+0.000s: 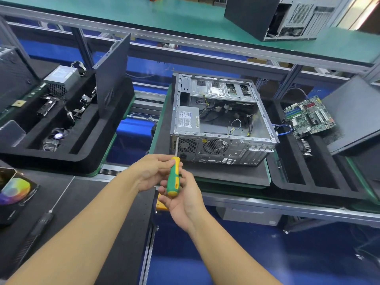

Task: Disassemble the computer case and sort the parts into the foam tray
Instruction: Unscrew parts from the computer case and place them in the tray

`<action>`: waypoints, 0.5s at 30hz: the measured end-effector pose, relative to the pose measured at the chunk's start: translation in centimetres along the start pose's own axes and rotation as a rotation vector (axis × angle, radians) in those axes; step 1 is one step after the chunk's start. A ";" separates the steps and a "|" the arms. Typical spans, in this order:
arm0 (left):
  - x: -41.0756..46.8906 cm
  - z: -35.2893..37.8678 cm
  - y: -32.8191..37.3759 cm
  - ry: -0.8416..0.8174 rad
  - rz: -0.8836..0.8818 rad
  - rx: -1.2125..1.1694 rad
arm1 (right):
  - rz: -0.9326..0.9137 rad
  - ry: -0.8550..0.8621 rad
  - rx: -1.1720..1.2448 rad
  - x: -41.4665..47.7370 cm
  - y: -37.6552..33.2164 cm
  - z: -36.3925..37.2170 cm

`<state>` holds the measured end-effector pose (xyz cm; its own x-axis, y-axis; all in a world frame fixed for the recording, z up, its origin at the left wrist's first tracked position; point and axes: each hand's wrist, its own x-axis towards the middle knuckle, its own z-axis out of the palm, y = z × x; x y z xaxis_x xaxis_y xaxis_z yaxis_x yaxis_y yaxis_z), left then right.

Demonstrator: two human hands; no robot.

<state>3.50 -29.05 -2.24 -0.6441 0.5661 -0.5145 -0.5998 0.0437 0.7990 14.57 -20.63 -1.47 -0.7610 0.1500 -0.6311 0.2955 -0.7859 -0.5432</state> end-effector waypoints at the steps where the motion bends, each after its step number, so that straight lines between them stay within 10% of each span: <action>1: 0.0 -0.1 -0.1 -0.014 0.011 -0.010 | 0.031 -0.024 0.015 -0.1 0.0 -0.2; 15: -0.1 1.0 0.3 0.011 -0.004 -0.027 | -0.052 0.047 0.037 0.1 0.1 0.1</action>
<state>3.87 -28.21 -1.68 -0.6468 0.5572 -0.5207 -0.6145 0.0234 0.7885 14.50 -20.74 -1.56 -0.7462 0.2184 -0.6289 0.2343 -0.7981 -0.5551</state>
